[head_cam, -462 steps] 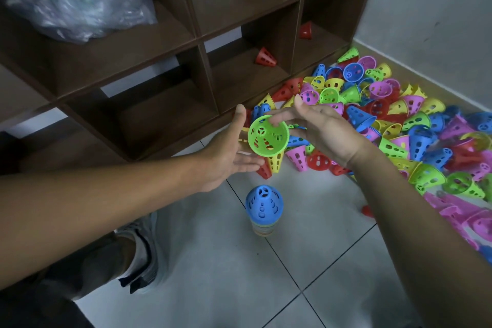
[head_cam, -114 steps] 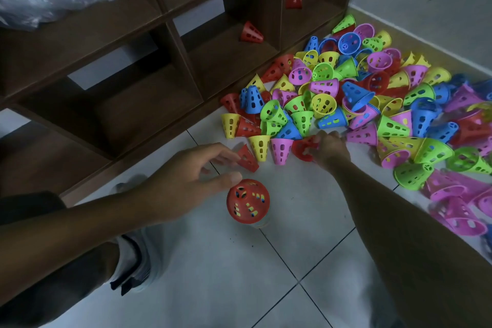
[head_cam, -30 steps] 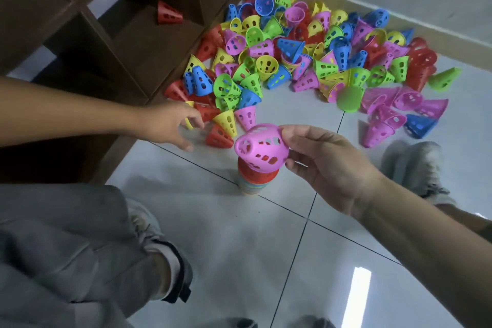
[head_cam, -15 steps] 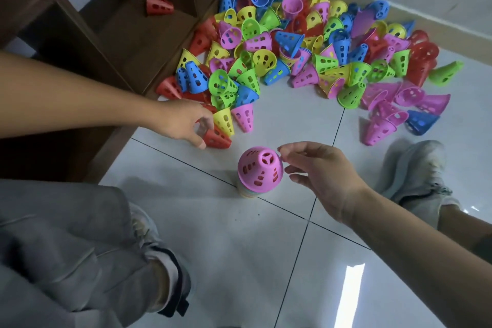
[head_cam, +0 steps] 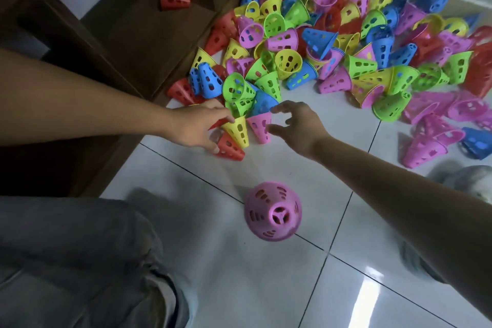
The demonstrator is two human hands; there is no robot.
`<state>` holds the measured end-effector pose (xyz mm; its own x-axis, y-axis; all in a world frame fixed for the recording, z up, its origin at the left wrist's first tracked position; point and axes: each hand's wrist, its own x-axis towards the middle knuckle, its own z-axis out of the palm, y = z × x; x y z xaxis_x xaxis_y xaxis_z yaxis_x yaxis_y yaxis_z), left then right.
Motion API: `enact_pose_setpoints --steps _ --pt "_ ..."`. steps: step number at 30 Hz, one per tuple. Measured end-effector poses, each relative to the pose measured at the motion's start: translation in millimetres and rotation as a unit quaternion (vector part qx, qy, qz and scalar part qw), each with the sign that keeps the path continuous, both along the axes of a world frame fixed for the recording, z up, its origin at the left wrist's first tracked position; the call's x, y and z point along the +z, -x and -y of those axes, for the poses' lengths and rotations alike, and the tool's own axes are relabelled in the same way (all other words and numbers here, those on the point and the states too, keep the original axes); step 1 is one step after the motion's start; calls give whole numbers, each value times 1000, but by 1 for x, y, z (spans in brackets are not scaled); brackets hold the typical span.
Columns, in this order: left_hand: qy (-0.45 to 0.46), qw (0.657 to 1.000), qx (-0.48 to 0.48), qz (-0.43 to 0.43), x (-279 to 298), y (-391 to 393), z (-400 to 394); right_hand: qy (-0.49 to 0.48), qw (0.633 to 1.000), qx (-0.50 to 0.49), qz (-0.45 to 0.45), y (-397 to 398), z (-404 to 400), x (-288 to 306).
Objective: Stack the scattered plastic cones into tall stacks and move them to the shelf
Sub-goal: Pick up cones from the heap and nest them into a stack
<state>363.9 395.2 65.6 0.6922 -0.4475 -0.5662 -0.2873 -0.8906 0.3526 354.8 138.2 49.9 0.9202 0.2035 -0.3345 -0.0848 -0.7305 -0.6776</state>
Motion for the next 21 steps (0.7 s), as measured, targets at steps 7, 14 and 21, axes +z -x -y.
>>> enact_pose_setpoints --steps 7,14,21 --pt "-21 999 13 -22 -26 -18 5 84 992 89 21 -49 -15 -36" --pt "-25 998 32 -54 -53 -21 9 73 988 135 12 -68 -12 -64" --pt "-22 998 25 -51 -67 -19 25 65 986 151 26 -75 -1 -73"
